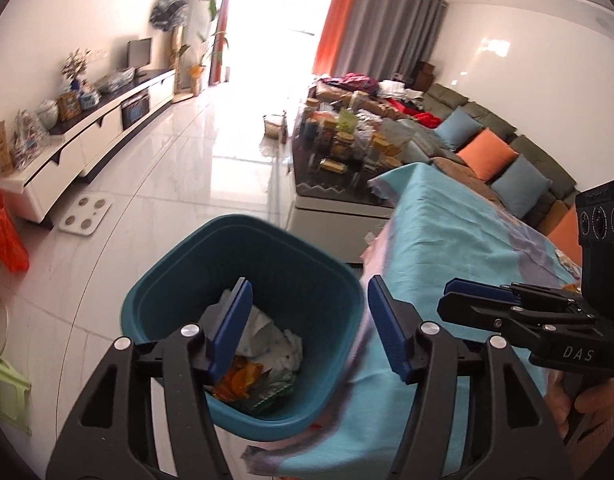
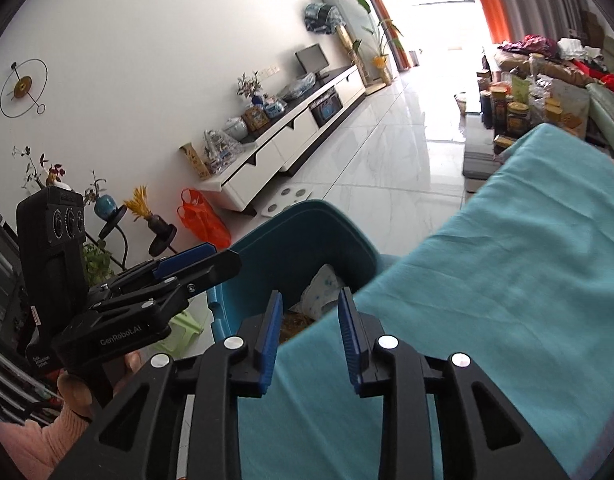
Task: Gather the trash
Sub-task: 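Move both open grippers back over the table toward the gold bag, then grasp the gold snack bag with the left gripper while the right grasps the green-edged plastic bag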
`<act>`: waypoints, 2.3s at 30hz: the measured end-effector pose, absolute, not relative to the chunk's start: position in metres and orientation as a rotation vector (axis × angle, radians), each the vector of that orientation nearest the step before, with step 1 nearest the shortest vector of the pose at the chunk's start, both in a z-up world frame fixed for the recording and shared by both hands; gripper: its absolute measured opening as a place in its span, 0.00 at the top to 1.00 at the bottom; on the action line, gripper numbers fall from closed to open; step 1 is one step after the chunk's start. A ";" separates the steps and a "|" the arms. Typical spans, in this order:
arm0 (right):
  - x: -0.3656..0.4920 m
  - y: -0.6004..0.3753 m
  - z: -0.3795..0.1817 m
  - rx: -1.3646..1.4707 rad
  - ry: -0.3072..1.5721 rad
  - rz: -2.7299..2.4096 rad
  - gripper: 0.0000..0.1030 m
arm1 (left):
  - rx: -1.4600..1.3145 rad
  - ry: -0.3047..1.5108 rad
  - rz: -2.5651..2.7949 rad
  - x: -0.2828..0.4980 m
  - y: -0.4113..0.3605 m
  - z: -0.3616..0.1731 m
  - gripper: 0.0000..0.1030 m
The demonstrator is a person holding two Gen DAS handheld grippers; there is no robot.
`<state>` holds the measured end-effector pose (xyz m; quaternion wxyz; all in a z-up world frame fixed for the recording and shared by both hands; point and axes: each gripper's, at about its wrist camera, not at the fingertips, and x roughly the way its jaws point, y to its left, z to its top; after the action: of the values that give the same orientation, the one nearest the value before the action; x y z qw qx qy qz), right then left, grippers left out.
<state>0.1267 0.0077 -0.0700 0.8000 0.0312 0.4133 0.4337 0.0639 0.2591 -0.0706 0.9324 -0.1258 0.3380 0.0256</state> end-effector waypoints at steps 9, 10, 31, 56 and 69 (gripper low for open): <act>0.108 -0.111 -0.055 0.160 0.795 0.729 0.63 | -0.172 0.662 -0.193 0.071 0.159 -0.054 0.36; 0.105 -0.125 -0.055 0.164 0.788 0.693 0.62 | -0.162 0.665 -0.219 0.073 0.146 -0.054 0.36; 0.069 -0.333 -0.071 0.326 0.702 0.236 0.55 | 0.015 0.736 -0.528 0.114 -0.092 -0.057 0.36; 0.088 -0.406 -0.086 0.344 0.714 0.084 0.49 | 0.057 0.890 -0.662 0.163 -0.185 -0.089 0.36; 0.106 -0.409 -0.098 0.332 0.750 0.095 0.66 | 0.024 0.973 -0.663 0.192 -0.215 -0.113 0.54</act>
<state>0.1059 -0.4092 -0.0980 0.9161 0.1612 0.3642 0.0461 0.1918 -0.2147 -0.1129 0.8315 0.0113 0.4590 -0.3126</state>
